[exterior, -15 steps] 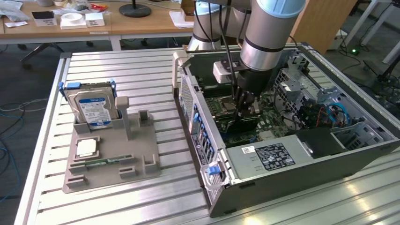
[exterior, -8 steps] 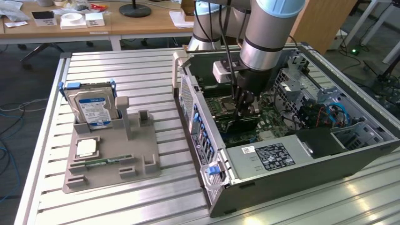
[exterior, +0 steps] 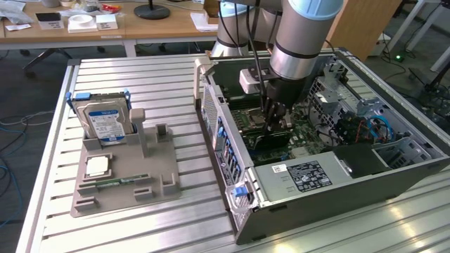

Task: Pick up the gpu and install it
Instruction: 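Press down on the gpu until it lock into place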

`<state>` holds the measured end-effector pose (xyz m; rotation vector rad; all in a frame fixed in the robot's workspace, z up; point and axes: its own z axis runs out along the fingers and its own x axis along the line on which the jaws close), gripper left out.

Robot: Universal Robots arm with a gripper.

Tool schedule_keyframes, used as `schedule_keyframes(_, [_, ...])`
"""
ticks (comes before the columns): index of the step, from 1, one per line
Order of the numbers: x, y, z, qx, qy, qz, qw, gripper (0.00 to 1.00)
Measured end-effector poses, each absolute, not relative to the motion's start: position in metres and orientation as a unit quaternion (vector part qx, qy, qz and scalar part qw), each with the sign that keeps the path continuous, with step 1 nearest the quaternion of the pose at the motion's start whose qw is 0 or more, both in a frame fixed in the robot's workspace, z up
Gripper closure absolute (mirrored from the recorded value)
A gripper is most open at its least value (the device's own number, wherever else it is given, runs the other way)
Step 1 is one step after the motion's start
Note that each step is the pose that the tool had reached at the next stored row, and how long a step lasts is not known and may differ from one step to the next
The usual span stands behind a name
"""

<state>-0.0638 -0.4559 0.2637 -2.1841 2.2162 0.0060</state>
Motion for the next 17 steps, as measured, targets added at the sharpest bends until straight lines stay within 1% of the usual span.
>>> schedule_keyframes(17, [-0.064,-0.4559,0.2613,-0.702,0.712,0.002,0.015,0.89])
